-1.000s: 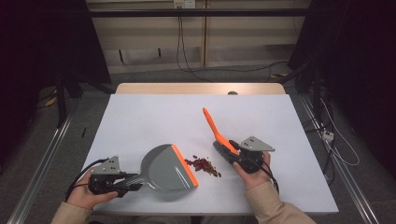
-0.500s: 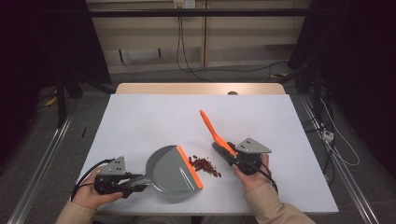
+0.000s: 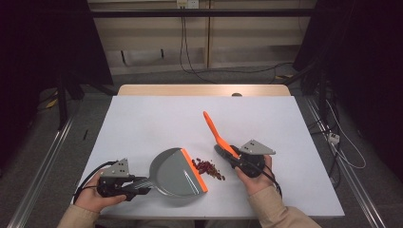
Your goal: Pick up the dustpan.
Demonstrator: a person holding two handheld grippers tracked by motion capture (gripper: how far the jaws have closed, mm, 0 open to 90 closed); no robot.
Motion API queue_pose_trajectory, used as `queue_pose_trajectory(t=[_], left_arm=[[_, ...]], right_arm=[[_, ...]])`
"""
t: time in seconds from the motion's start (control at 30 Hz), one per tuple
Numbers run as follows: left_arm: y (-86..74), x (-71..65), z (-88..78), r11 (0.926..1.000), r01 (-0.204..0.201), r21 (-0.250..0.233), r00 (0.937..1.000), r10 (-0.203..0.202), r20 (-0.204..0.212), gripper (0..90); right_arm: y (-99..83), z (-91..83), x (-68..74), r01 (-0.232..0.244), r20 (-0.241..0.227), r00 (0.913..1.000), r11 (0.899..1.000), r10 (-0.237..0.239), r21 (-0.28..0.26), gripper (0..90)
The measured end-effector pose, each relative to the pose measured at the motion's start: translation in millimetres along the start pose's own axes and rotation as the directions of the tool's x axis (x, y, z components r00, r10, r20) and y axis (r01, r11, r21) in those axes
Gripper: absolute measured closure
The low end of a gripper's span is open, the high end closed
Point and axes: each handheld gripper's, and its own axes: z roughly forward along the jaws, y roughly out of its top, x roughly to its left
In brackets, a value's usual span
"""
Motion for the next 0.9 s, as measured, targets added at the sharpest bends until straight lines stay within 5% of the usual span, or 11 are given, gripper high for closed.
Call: queue_pose_trajectory(t=[0.43, 0.9], left_arm=[[0.1, -1.7, 1.0, 0.9999, -0.006, 0.013, 0.9999, 0.006, 0.009, 61.7], [0.1, -1.8, 1.4, 0.9999, 0.0, 0.013, 0.9999, 0.0, 0.013, 61.7]], right_arm=[[-5.5, -0.9, 23.0, 0.007, 0.029, 0.9996, 1.0, -0.006, -0.029, 70.4], [-7.3, -1.2, 26.7, -0.004, 0.056, 0.9984, 0.999, 0.006, -0.045, 70.3]])
